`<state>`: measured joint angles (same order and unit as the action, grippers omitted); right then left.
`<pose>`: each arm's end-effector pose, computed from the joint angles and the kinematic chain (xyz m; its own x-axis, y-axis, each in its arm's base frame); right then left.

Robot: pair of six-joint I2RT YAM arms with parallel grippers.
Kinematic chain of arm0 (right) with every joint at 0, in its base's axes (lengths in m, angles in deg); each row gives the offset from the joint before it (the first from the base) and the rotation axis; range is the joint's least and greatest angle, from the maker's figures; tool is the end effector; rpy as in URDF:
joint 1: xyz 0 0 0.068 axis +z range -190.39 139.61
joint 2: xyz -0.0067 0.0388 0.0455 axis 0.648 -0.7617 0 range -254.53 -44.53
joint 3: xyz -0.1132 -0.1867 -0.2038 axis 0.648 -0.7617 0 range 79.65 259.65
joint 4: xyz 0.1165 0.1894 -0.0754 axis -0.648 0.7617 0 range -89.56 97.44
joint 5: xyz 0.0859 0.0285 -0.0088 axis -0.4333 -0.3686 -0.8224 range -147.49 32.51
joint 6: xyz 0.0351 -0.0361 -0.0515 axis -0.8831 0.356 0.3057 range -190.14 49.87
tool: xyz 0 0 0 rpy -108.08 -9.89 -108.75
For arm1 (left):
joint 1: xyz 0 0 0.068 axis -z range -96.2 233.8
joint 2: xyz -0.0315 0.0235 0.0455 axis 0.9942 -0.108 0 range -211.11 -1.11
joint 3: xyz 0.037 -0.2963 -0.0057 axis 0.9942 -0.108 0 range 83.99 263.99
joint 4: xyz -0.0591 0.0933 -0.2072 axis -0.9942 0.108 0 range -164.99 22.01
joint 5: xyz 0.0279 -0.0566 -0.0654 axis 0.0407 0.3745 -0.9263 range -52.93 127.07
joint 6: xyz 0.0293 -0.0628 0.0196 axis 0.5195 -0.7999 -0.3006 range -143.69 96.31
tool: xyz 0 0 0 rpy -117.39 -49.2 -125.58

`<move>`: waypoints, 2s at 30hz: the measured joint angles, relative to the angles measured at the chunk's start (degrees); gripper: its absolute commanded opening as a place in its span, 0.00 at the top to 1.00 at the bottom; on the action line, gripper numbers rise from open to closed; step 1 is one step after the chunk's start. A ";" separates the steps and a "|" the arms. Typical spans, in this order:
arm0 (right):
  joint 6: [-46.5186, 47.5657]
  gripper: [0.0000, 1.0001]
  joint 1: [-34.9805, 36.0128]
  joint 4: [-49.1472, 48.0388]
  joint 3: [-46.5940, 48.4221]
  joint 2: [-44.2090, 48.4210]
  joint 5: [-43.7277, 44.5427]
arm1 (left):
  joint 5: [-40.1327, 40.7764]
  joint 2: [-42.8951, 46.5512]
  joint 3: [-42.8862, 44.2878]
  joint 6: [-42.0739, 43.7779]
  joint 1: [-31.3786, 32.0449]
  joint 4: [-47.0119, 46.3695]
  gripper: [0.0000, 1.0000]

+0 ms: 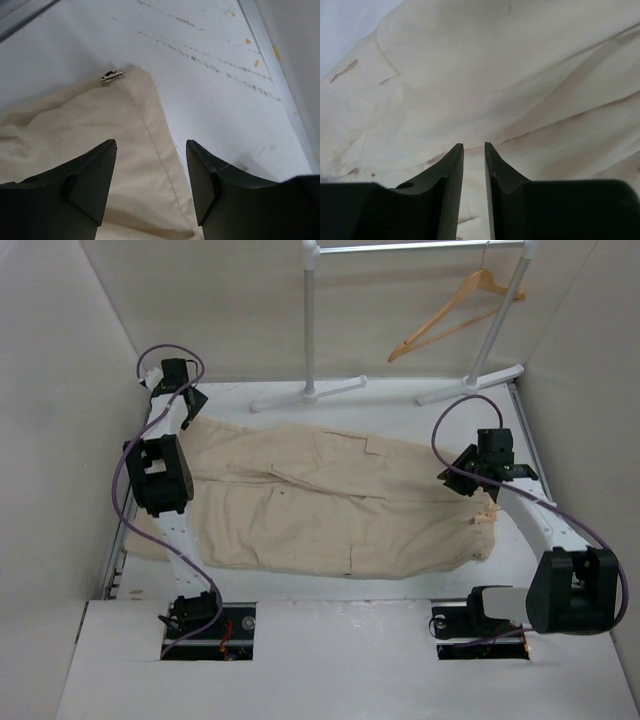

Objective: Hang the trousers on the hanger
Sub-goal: Flatten out the trousers at the center of the board.

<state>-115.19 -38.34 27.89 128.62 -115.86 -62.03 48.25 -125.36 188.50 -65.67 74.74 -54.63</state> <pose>0.2357 0.0130 0.2601 -0.6006 0.6846 -0.4132 0.4791 0.7218 0.4995 0.5005 0.0915 0.2520 -0.2716 -0.7077 -0.6522 -0.6491 0.6350 -0.4188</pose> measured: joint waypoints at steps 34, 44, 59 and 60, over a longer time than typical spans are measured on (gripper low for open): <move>4.76 0.97 -24.90 -2.14 19.98 -31.10 9.94 | 0.04 -16.61 15.52 5.90 -1.73 0.00 0.97; 3.26 0.99 -24.57 -4.52 33.68 -37.05 9.92 | -0.39 -16.61 15.52 0.44 -5.64 -2.12 0.98; 5.27 0.40 -19.26 -6.36 34.67 -41.33 0.59 | -2.40 -16.22 14.75 -5.44 -8.63 -5.79 0.96; 5.40 0.41 -18.29 -6.51 34.10 -41.57 -0.31 | -2.47 -16.13 14.45 -5.49 -8.61 -6.01 0.96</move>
<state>-109.79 -56.64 21.37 162.72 -157.43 -62.33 45.78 -141.49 202.95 -71.16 66.13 -60.64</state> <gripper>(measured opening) 0.600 0.033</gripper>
